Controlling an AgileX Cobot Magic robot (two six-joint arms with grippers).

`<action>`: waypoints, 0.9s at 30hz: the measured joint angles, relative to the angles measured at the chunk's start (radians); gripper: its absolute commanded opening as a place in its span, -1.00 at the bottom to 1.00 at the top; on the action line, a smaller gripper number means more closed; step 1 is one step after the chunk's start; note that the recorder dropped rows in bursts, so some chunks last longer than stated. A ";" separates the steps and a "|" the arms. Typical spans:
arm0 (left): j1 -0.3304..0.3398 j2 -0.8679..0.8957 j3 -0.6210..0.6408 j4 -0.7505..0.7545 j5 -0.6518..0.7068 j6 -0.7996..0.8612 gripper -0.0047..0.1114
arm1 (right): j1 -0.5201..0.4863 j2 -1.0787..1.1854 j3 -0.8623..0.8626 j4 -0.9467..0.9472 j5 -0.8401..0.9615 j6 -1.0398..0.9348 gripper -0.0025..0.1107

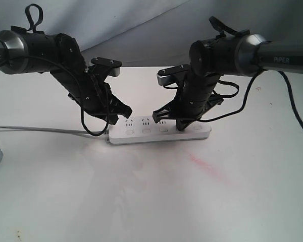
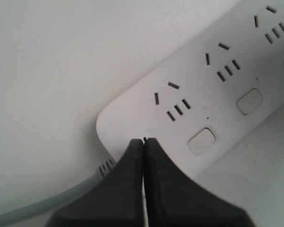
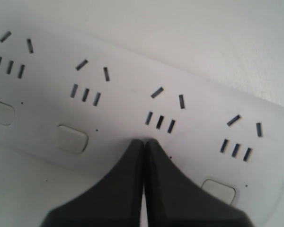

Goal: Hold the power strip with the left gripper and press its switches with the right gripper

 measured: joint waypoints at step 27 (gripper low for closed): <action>0.000 0.000 0.000 0.000 0.000 0.000 -0.92 | 0.008 0.000 0.004 0.178 -0.069 -0.044 -0.96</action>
